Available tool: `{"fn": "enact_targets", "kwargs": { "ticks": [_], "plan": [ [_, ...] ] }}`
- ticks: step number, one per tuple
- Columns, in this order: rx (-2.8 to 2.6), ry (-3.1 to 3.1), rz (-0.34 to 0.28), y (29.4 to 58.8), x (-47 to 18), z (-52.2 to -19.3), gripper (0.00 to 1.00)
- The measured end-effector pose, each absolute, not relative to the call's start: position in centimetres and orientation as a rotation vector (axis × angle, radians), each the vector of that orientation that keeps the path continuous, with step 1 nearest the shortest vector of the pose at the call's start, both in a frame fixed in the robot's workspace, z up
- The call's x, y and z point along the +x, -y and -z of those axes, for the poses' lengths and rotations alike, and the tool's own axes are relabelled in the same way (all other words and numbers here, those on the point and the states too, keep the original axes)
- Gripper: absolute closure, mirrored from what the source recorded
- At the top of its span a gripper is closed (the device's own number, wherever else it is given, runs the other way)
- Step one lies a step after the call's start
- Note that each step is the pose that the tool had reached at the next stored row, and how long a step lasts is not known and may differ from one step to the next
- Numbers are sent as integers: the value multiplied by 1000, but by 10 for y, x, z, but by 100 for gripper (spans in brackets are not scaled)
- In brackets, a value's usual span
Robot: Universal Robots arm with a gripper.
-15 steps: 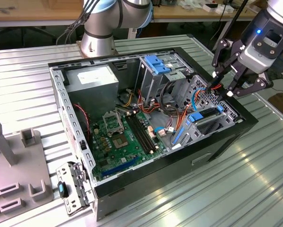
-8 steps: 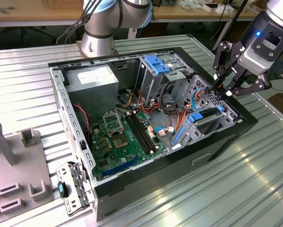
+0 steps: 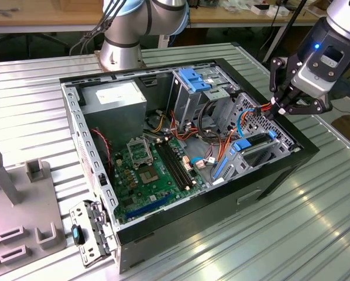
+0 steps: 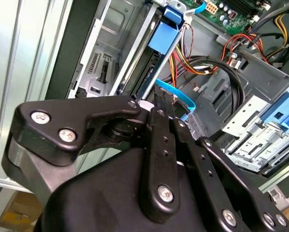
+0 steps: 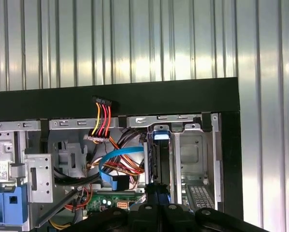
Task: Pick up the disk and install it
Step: 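Insert the disk into the insertion slot, then insert the first disk wire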
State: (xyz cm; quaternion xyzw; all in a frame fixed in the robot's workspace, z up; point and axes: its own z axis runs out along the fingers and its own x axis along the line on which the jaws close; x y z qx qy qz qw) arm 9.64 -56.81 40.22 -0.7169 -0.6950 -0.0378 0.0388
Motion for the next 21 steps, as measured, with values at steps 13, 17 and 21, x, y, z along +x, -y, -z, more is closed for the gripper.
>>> {"fn": "enact_targets", "kwargs": {
  "ticks": [13,17,21],
  "plan": [
    [-2102,2223,112,568,97,-402,89],
    [-2027,2288,107,568,97,-402,89],
    [-1944,2356,103,568,97,-402,89]
  ]
}}
